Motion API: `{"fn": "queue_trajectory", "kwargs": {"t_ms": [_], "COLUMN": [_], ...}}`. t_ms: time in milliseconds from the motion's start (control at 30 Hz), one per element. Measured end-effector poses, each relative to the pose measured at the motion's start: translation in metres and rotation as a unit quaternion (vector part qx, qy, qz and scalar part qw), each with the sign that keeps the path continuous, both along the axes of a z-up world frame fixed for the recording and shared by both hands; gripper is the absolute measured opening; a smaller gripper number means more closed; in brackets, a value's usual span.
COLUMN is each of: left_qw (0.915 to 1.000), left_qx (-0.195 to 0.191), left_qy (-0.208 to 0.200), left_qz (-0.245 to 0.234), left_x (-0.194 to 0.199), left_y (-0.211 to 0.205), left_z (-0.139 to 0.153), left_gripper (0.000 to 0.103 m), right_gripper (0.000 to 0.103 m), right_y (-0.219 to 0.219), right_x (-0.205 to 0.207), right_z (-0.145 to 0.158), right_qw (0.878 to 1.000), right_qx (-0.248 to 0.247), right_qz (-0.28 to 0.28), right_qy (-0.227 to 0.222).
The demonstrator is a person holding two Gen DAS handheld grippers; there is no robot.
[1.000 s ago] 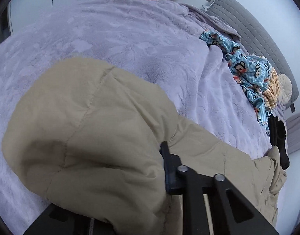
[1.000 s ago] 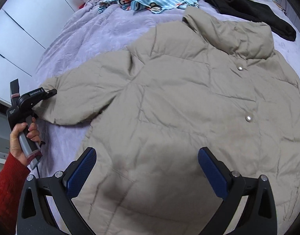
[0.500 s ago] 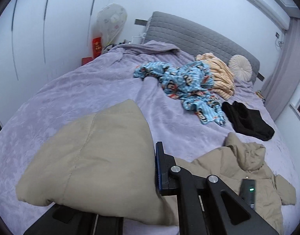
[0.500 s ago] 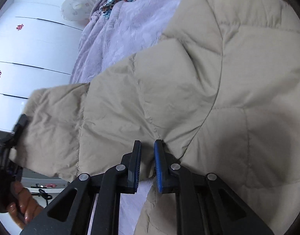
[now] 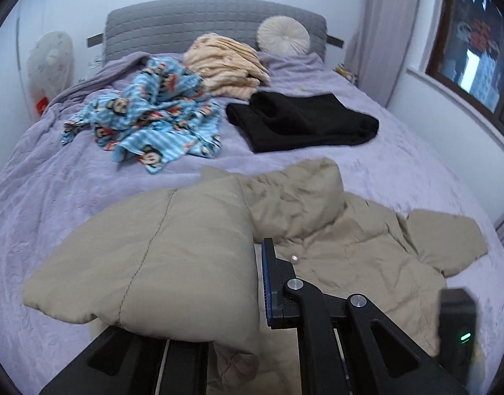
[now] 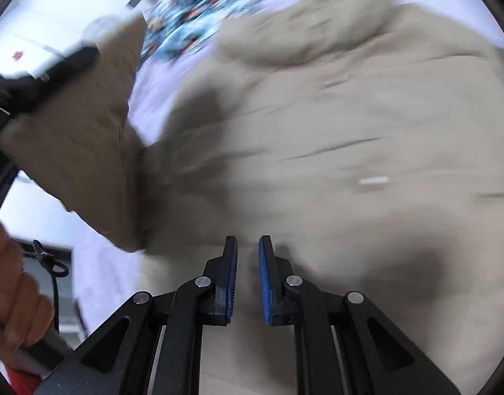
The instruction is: Fold large clothes
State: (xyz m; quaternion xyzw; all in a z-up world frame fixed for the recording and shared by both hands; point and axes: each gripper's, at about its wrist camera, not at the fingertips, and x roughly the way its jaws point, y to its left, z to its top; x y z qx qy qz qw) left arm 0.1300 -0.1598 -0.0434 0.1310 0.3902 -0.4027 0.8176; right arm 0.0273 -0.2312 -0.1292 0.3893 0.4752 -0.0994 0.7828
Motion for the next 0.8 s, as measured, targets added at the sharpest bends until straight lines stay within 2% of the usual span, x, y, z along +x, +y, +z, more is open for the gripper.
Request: {"fn": "queue_trajectory", "kwargs": {"t_ms": [67, 200, 300, 333, 367, 400, 433, 467, 567, 600, 667, 700, 733, 800], "left_qw": [0.9984, 0.9864, 0.9825, 0.9819, 0.9824, 0.9838, 0.9859, 0.9875, 0.9869, 0.9882, 0.9921, 0.9935, 0.9941, 0.9932], "left_qx": [0.046, 0.151, 0.169, 0.170, 0.166, 0.158, 0.144, 0.131, 0.127, 0.119, 0.100, 0.094, 0.092, 0.092], "left_qy": [0.002, -0.002, -0.042, -0.047, -0.043, -0.037, -0.036, -0.048, -0.065, -0.065, -0.063, -0.061, -0.058, -0.038], "left_qz": [-0.033, -0.065, -0.067, -0.068, -0.074, -0.077, -0.077, -0.074, -0.076, -0.069, -0.042, -0.022, 0.006, 0.061], "left_x": [-0.025, -0.065, -0.088, -0.093, -0.097, -0.100, -0.102, -0.107, -0.104, -0.097, -0.085, -0.075, -0.064, -0.041], "left_y": [-0.035, -0.077, -0.080, -0.080, -0.079, -0.076, -0.066, -0.060, -0.030, -0.018, 0.012, 0.028, 0.045, 0.079], "left_z": [-0.033, -0.107, -0.119, -0.117, -0.114, -0.109, -0.103, -0.094, -0.071, -0.063, -0.046, -0.040, -0.036, -0.035], "left_gripper": [0.012, 0.012, 0.013, 0.021, 0.052, 0.073, 0.103, 0.103, 0.103, 0.103, 0.103, 0.103, 0.103, 0.103], "right_gripper": [0.014, 0.015, 0.015, 0.015, 0.015, 0.015, 0.015, 0.015, 0.016, 0.016, 0.033, 0.063, 0.085, 0.086], "right_y": [-0.034, -0.085, -0.100, -0.104, -0.109, -0.105, -0.103, -0.104, -0.101, -0.096, -0.086, -0.079, -0.072, -0.051], "right_x": [-0.039, -0.089, -0.116, -0.120, -0.122, -0.120, -0.118, -0.124, -0.119, -0.129, -0.128, -0.119, -0.113, -0.098], "right_z": [0.005, 0.008, 0.000, -0.002, -0.006, -0.011, -0.014, -0.011, -0.008, -0.003, 0.008, 0.016, 0.022, 0.039], "right_qw": [0.999, 0.992, 0.991, 0.992, 0.992, 0.992, 0.993, 0.993, 0.994, 0.995, 0.995, 0.995, 0.994, 0.991], "right_qx": [-0.032, -0.092, -0.083, -0.076, -0.068, -0.062, -0.059, -0.059, -0.057, -0.058, -0.069, -0.084, -0.097, -0.128], "right_qz": [-0.034, -0.069, -0.078, -0.080, -0.082, -0.081, -0.081, -0.080, -0.069, -0.062, -0.039, -0.023, -0.010, 0.028], "right_qy": [0.016, 0.053, 0.064, 0.067, 0.068, 0.067, 0.066, 0.065, 0.062, 0.061, 0.056, 0.051, 0.046, 0.013]}}
